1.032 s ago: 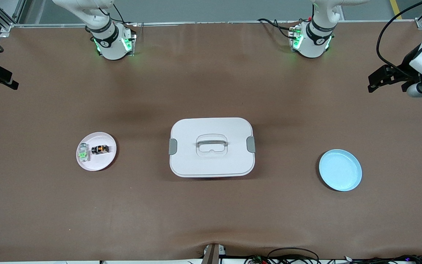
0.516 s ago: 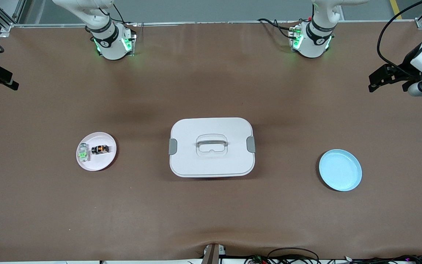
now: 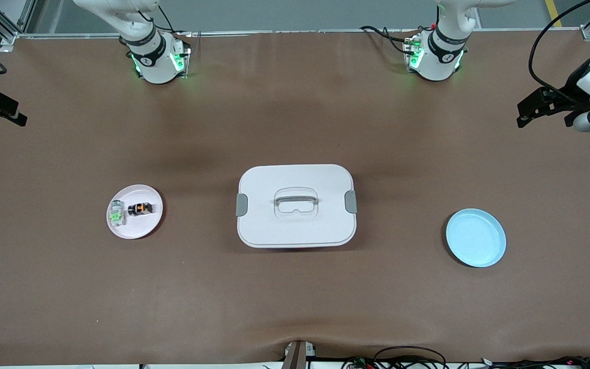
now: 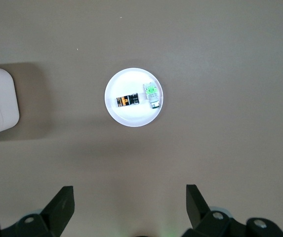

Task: Transfer orange switch to right arm and place

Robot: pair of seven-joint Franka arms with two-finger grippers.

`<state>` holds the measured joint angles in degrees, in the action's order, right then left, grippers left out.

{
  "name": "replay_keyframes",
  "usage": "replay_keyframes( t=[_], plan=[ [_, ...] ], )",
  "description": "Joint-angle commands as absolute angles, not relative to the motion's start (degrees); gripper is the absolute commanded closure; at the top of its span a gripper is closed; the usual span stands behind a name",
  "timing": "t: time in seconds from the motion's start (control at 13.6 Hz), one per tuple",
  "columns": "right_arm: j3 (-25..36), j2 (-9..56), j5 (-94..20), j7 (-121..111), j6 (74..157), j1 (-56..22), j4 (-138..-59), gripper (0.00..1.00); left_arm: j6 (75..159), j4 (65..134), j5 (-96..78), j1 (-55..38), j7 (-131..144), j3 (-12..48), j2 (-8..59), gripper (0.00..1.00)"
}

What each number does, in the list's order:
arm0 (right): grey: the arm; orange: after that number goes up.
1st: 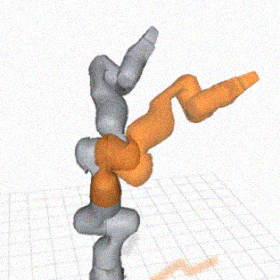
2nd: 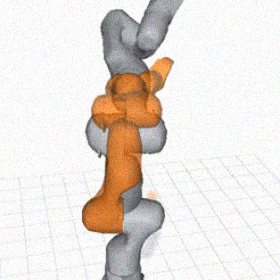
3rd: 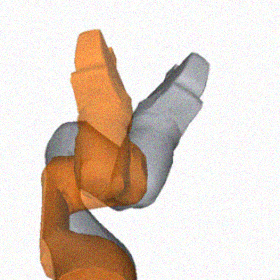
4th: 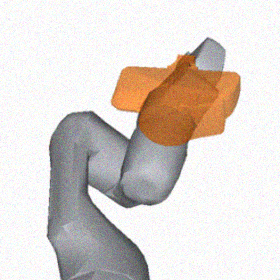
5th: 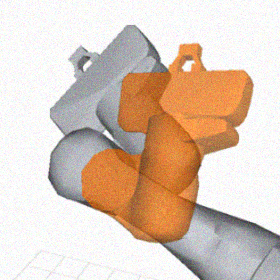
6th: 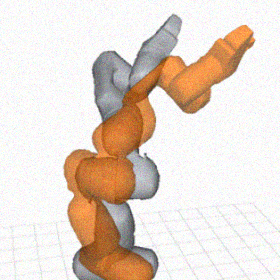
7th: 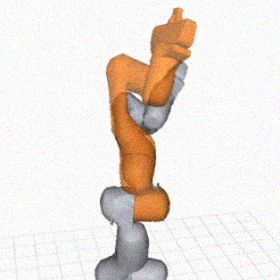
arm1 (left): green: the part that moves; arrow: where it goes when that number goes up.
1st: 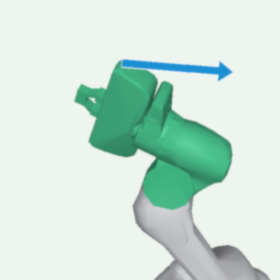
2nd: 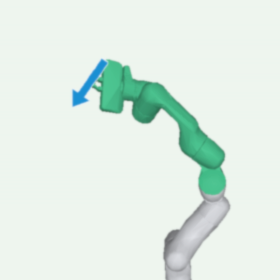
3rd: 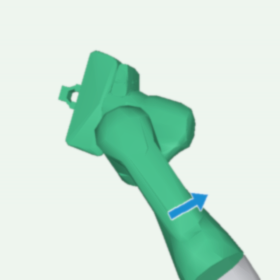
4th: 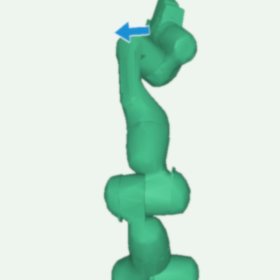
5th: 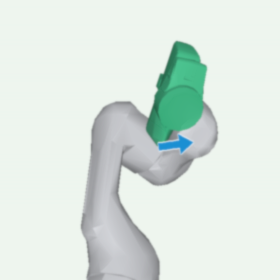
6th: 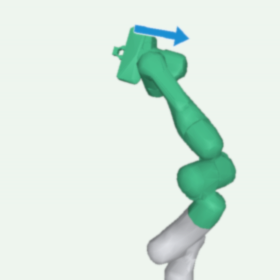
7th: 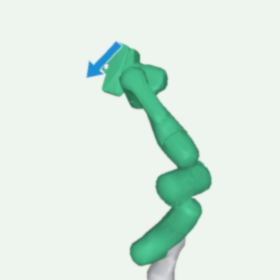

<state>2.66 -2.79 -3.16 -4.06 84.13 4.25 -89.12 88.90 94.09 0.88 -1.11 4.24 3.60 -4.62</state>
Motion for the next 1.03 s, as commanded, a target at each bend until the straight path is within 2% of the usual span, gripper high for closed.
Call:
replay_keyframes(
  t=[0.0,0.96],
  plan=[
    [2.7,-3.4,-2.2,-2.9,83.9,3.9,-89.0,0.0,88.9,94.0,-0.1,-0.7,2.8,3.7,-5.4,0.0],
    [2.9,-3.3,-1.2,-1.5,83.6,4.1,-88.9,0.0,88.8,90.4,0.0,-1.1,2.8,3.9,-4.0,0.0]
  ],
)
